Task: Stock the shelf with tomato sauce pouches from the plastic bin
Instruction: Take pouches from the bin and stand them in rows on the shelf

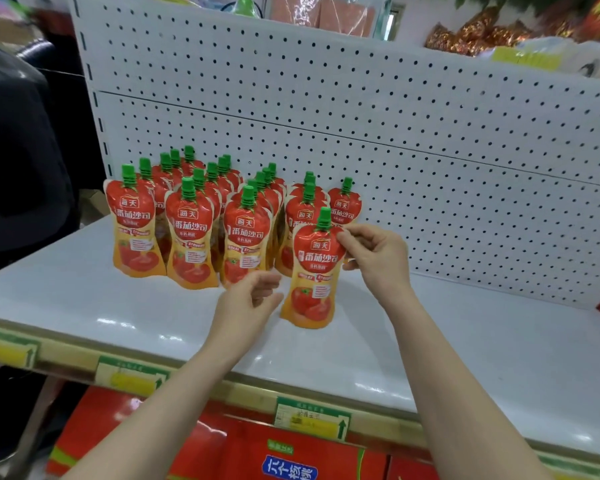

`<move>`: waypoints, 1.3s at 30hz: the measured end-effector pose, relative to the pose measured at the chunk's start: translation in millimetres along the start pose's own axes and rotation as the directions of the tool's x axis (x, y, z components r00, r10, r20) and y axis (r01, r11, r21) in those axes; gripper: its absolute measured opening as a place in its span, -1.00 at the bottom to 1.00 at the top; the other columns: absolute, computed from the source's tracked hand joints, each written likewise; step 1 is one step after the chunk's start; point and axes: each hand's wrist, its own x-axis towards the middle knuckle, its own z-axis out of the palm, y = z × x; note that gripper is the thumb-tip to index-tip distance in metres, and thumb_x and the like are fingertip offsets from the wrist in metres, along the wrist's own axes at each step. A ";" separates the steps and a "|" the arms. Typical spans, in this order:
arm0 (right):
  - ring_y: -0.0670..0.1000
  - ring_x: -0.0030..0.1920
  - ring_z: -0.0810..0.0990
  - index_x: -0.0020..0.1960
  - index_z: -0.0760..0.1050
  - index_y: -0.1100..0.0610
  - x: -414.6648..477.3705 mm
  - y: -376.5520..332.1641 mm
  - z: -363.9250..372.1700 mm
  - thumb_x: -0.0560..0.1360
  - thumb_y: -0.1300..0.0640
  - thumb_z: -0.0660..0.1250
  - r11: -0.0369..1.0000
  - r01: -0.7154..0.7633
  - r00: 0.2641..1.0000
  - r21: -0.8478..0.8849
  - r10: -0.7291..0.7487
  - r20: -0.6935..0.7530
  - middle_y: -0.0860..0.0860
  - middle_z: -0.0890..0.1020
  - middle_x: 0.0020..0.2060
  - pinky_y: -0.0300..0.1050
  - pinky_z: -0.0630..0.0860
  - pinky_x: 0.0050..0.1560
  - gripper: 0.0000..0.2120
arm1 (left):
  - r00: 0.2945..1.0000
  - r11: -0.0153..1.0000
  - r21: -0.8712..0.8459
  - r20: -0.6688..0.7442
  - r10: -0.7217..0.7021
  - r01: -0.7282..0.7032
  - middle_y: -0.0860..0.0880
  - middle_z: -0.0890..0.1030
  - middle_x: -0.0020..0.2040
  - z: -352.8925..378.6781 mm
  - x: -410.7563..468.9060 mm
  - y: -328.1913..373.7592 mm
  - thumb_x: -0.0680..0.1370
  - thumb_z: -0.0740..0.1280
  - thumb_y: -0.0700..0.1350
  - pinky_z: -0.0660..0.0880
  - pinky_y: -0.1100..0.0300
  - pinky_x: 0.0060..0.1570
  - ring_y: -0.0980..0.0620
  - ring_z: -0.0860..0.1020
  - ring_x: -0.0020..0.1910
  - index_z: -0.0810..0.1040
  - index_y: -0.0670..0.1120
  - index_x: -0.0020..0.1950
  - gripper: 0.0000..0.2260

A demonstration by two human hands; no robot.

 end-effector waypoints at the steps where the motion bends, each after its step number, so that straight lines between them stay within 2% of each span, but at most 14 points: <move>1: -0.09 -0.39 0.59 -0.05 0.67 0.16 3.3 4.2 1.6 0.53 0.22 0.41 1.000 0.000 0.999 -0.005 0.000 -0.036 0.03 0.69 -0.32 -0.19 0.61 -0.33 -0.94 | 0.998 0.998 0.069 0.059 -0.010 0.006 0.15 0.60 0.09 4.0 -0.2 -2.6 0.53 0.39 -0.06 0.52 0.16 0.14 0.19 0.55 0.07 0.54 0.02 0.20 -0.75; 3: -0.03 -0.39 0.62 -0.03 0.67 0.16 10.8 11.1 7.9 0.53 0.19 0.42 0.999 0.002 0.996 -0.035 -0.006 -0.092 0.07 0.71 -0.29 -0.10 0.66 -0.27 -0.93 | 0.989 0.980 0.201 0.149 -0.016 -0.014 0.09 0.55 0.19 14.6 3.2 -7.8 0.53 0.38 0.01 0.49 0.09 0.18 0.10 0.52 0.16 0.49 0.00 0.30 -0.65; 6: 0.15 -0.34 0.68 -0.08 0.68 0.05 21.6 17.5 20.3 0.54 0.13 0.41 0.998 0.022 0.992 -0.066 -0.030 -0.120 0.09 0.71 -0.28 0.07 0.69 -0.23 -0.93 | 0.983 0.947 0.321 0.181 -0.041 -0.020 -0.01 0.48 0.31 23.4 14.2 -9.8 0.54 0.35 0.04 0.47 -0.03 0.23 -0.02 0.47 0.26 0.39 -0.01 0.42 -0.54; 9: 0.05 -0.39 0.66 -0.16 0.61 -0.08 30.3 21.4 30.3 0.54 0.11 0.40 0.994 0.036 0.983 -0.105 -0.054 -0.173 0.02 0.69 -0.33 -0.02 0.66 -0.28 -0.87 | 0.981 0.935 0.353 0.181 -0.066 -0.002 -0.04 0.42 0.37 26.0 24.5 -10.5 0.55 0.34 0.02 0.45 -0.06 0.26 -0.07 0.44 0.30 0.32 0.00 0.48 -0.49; 12: -0.05 -0.36 0.68 -0.05 0.64 -0.01 33.5 24.2 40.1 0.54 0.10 0.40 0.993 0.042 0.973 -0.112 -0.066 -0.220 -0.07 0.69 -0.26 -0.14 0.63 -0.25 -0.95 | 0.981 0.923 0.385 0.180 -0.067 -0.007 -0.04 0.34 0.45 30.6 27.9 -11.5 0.55 0.34 0.01 0.40 -0.06 0.32 -0.10 0.38 0.38 0.23 0.00 0.53 -0.42; 14: -0.01 -0.26 0.71 0.05 0.68 0.08 35.3 27.6 45.0 0.55 0.10 0.40 0.992 0.044 0.968 -0.117 -0.071 -0.240 -0.04 0.69 -0.20 -0.20 0.64 -0.24 -0.87 | 0.980 0.909 0.417 0.183 -0.081 -0.003 -0.04 0.21 0.54 34.3 26.1 -11.2 0.56 0.32 0.01 0.32 -0.03 0.40 -0.10 0.28 0.47 0.14 -0.02 0.56 -0.38; 15: 0.01 -0.22 0.72 0.07 0.68 0.10 36.1 29.6 46.8 0.55 0.09 0.40 0.990 0.050 0.966 -0.130 -0.081 -0.245 -0.04 0.69 -0.19 -0.19 0.65 -0.22 -0.85 | 0.980 0.900 0.435 0.182 -0.082 -0.005 -0.05 0.13 0.57 36.1 24.4 -10.5 0.57 0.31 0.01 0.28 0.00 0.43 -0.10 0.23 0.50 0.11 -0.03 0.57 -0.37; 18: -0.01 -0.22 0.71 0.05 0.68 0.06 38.2 34.8 49.1 0.54 0.03 0.39 0.980 0.075 0.961 -0.185 -0.121 -0.250 -0.08 0.71 -0.18 0.05 0.66 -0.12 -0.83 | 0.983 0.874 0.482 0.178 -0.037 -0.055 -0.06 0.02 0.60 41.8 18.9 -8.6 0.59 0.28 0.00 0.26 0.07 0.40 -0.09 0.20 0.52 0.06 -0.04 0.58 -0.37; 21: -0.02 -0.21 0.71 0.03 0.68 0.03 40.5 36.8 48.8 0.53 0.00 0.38 0.981 0.073 0.965 -0.178 -0.115 -0.237 -0.08 0.73 -0.17 0.12 0.64 -0.08 -0.83 | 0.978 0.870 0.486 0.207 -0.023 -0.082 -0.03 0.03 0.60 46.8 18.7 -12.1 0.60 0.27 0.00 0.24 0.10 0.41 -0.07 0.18 0.53 0.06 -0.06 0.58 -0.38; 25: -0.03 -0.18 0.71 -0.01 0.66 0.00 42.6 34.1 46.6 0.54 0.01 0.39 0.987 0.072 0.977 -0.144 -0.099 -0.189 -0.07 0.72 -0.17 0.09 0.65 -0.08 -0.89 | 0.978 0.873 0.486 0.198 -0.062 -0.043 -0.04 0.08 0.59 47.0 25.1 -16.3 0.60 0.26 0.03 0.20 0.08 0.45 -0.07 0.16 0.54 0.08 -0.07 0.58 -0.38; 28: -0.04 -0.19 0.68 -0.03 0.62 0.00 42.6 33.4 45.0 0.54 0.01 0.39 0.978 0.074 0.983 -0.194 -0.104 -0.152 -0.07 0.69 -0.21 0.07 0.64 -0.09 -0.92 | 0.977 0.863 0.504 0.199 -0.080 -0.032 -0.04 0.11 0.59 45.9 29.9 -17.8 0.60 0.25 0.06 0.19 0.05 0.46 -0.07 0.15 0.54 0.10 -0.08 0.58 -0.39; 34: 0.03 -0.14 0.70 -0.04 0.58 -0.06 43.5 33.6 39.4 0.46 -0.19 0.34 0.986 0.020 0.997 -0.163 -0.032 -0.069 -0.07 0.68 -0.19 0.17 0.66 -0.12 -0.77 | 0.975 0.862 0.505 0.206 -0.080 -0.035 -0.04 0.12 0.58 45.8 32.3 -16.2 0.59 0.27 0.06 0.17 0.07 0.46 -0.06 0.13 0.55 0.11 -0.09 0.57 -0.38; 37: 0.00 -0.11 0.69 -0.01 0.58 -0.07 39.6 27.7 29.8 0.51 -0.08 0.39 0.984 0.008 0.999 -0.177 -0.014 -0.034 -0.08 0.67 -0.15 0.13 0.66 -0.06 -0.88 | 0.976 0.866 0.499 0.207 -0.072 -0.042 -0.04 0.15 0.57 43.5 29.8 -9.7 0.59 0.28 0.04 0.20 0.06 0.45 -0.07 0.17 0.53 0.15 -0.09 0.56 -0.40; 39: -0.08 -0.06 0.66 0.08 0.59 -0.03 30.8 23.1 16.3 0.54 -0.01 0.39 0.977 0.015 0.999 -0.214 -0.024 -0.039 -0.11 0.66 -0.10 -0.02 0.64 0.00 -0.85 | 0.979 0.883 0.465 0.200 -0.029 -0.068 -0.05 0.26 0.53 40.4 26.0 -1.7 0.58 0.32 -0.01 0.30 0.05 0.38 -0.09 0.29 0.47 0.23 -0.08 0.53 -0.44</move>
